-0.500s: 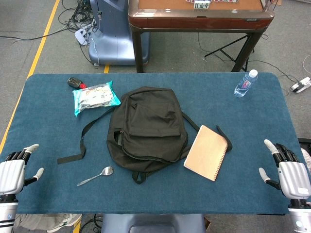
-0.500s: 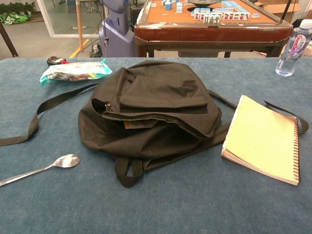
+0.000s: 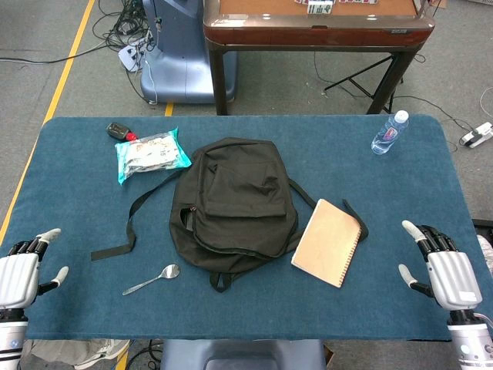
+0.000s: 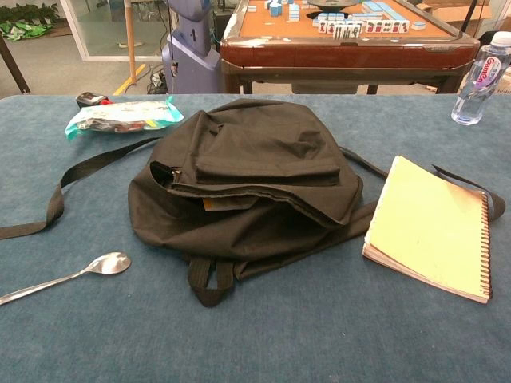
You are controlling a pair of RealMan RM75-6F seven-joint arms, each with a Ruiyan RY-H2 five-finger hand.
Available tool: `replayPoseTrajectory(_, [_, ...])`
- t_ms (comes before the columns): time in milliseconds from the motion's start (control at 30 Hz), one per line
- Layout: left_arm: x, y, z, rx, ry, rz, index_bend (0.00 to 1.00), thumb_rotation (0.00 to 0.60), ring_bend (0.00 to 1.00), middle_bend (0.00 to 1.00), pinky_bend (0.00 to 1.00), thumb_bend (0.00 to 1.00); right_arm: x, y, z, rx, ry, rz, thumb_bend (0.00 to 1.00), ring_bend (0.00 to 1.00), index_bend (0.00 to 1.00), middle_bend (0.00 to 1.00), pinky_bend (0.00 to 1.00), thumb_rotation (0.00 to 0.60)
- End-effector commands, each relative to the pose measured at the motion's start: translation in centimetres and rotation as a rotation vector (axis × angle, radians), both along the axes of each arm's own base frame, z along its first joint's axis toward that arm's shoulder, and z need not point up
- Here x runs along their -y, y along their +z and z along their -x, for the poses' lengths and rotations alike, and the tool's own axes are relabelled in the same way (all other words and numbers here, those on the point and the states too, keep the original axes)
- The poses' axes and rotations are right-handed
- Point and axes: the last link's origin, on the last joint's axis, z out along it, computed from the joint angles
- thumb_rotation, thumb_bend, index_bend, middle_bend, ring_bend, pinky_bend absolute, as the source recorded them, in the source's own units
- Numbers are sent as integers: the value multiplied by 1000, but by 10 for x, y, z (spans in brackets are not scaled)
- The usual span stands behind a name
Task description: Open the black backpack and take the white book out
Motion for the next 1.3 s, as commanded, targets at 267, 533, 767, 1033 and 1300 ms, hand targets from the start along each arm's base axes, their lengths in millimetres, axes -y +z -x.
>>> replayPoseTrajectory(267, [3,2,1,3,0,-7,250,600,320,286,247,261,60,-38,-59,-52,181,-248,233,154,218,231,229,600])
replayPoseTrajectory(533, [4,6,3,0,7,-19,250,600,320,286,247,261,112,-93,-102,-65,261,-398,215,154,248,246,229,600])
replayPoseTrajectory(767, [3,6,4,3,9,-20,250,600,320,286,247,261,145,-140,-134,-82,290,-496,209,154,248,246,229,600])
replayPoseTrajectory(1033, [2,7,6,0,14,-21,250,600,320,286,247,262,159,-184,-165,-117,329,-565,210,154,255,246,229,600])
replayPoseTrajectory(1300, [2,7,8,1,19,-22,250,600,320,286,247,261,165,-205,-177,-142,320,-589,378,155,387,256,229,600])
